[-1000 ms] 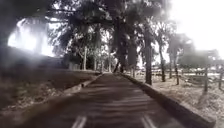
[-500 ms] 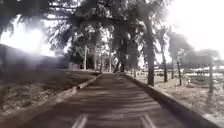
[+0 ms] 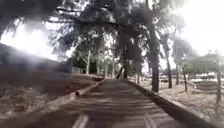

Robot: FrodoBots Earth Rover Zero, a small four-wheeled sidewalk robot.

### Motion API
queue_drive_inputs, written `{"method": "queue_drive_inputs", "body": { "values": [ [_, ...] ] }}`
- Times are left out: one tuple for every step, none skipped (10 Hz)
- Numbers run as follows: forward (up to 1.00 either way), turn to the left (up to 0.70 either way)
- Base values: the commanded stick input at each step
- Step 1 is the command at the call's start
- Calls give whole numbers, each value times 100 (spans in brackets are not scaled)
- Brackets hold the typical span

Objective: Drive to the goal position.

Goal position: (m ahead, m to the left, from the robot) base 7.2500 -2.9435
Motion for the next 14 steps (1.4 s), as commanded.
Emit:
{"method": "queue_drive_inputs", "body": {
  "values": [
    [85,0],
    [85,0],
    [85,0],
    [85,0],
    [85,0],
    [85,0],
    [85,0],
    [85,0],
    [85,0],
    [85,0],
    [85,-8],
    [85,-22],
    [85,-26],
    [85,-12]
  ]
}}
